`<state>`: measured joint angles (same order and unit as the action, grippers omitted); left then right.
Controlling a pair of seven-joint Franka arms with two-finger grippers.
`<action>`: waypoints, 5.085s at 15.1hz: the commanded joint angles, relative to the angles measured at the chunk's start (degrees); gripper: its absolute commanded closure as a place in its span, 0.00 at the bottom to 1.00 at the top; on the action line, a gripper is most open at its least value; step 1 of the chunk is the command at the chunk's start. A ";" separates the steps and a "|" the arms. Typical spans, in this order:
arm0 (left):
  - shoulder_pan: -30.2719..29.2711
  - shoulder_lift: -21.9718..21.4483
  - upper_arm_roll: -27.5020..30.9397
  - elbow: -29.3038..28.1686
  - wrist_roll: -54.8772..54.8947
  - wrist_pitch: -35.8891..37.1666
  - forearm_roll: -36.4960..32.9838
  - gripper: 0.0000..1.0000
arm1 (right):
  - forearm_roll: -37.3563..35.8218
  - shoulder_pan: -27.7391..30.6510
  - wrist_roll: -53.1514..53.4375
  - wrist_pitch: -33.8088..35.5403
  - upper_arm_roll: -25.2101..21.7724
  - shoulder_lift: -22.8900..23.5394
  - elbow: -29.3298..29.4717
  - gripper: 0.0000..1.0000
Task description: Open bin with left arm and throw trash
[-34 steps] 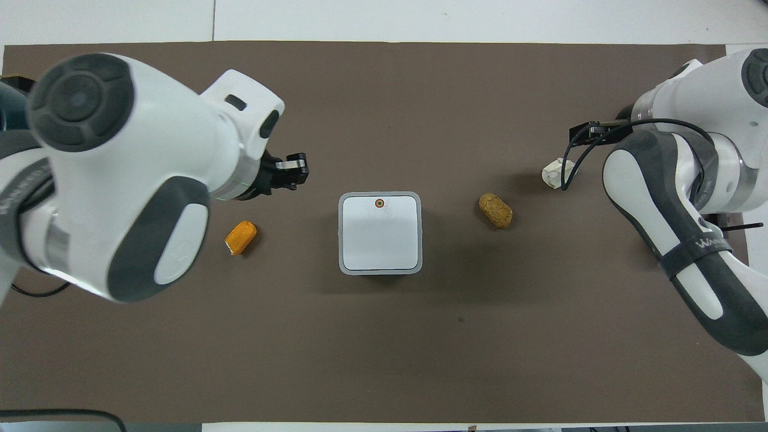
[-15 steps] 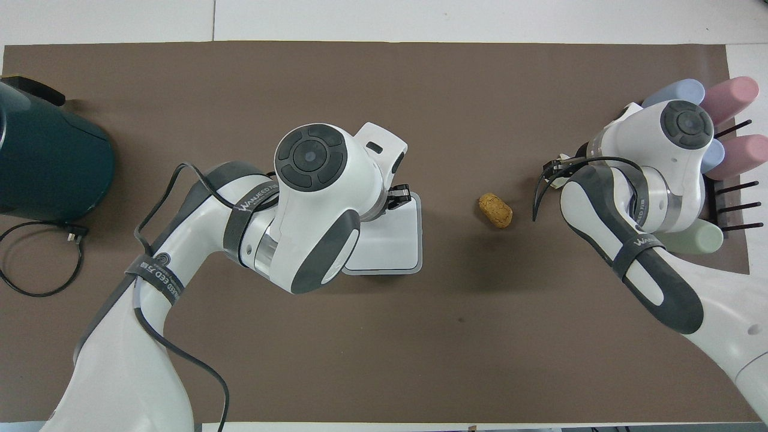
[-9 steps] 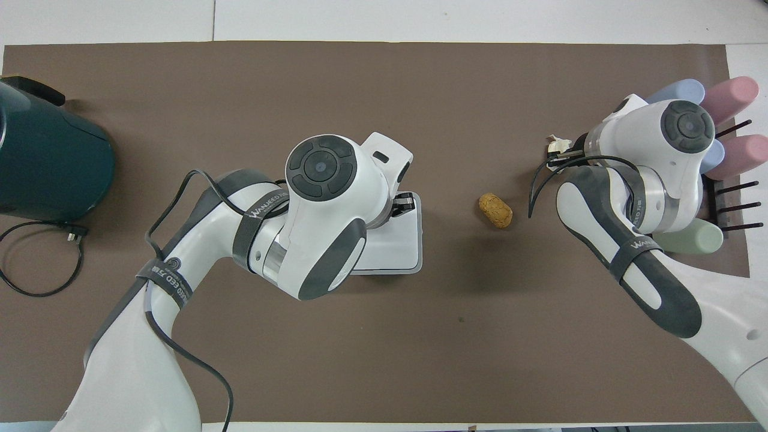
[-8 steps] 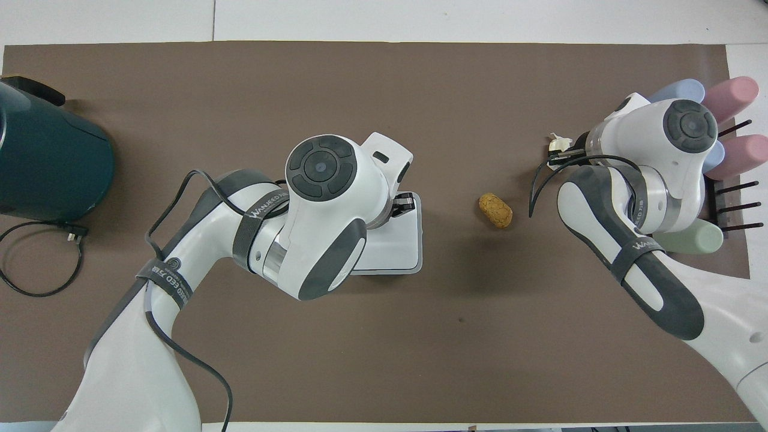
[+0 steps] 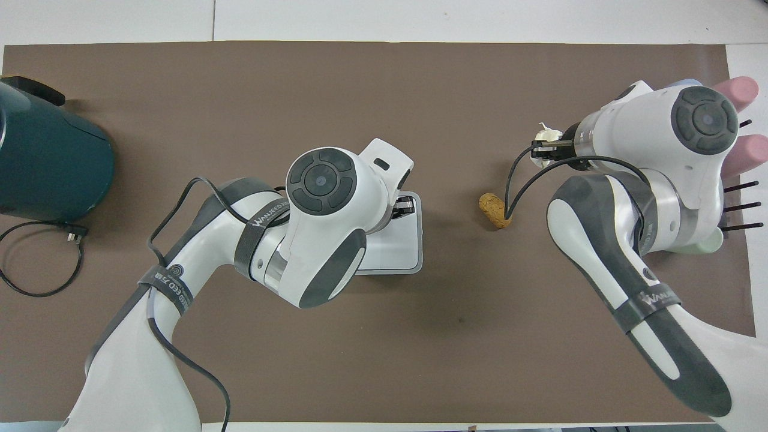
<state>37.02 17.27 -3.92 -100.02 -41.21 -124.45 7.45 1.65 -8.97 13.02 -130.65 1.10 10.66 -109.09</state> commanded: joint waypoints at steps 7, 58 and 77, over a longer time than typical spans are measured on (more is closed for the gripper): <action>-2.64 -7.58 1.02 -0.01 2.88 9.91 -0.15 1.00 | 0.90 -7.46 14.41 -2.14 0.13 0.41 1.34 1.00; -23.04 -6.55 1.20 -23.04 63.28 -5.11 -7.45 1.00 | 1.17 -2.19 -20.49 -10.59 3.30 6.04 -10.79 0.00; -2.30 -3.38 0.14 -6.77 25.04 -3.17 12.07 1.00 | 2.22 -1.40 -8.29 9.80 3.30 0.77 3.27 1.00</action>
<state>33.56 15.47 -4.79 -104.00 -17.44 -126.07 17.96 3.89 -10.76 1.15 -121.79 3.74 10.53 -107.34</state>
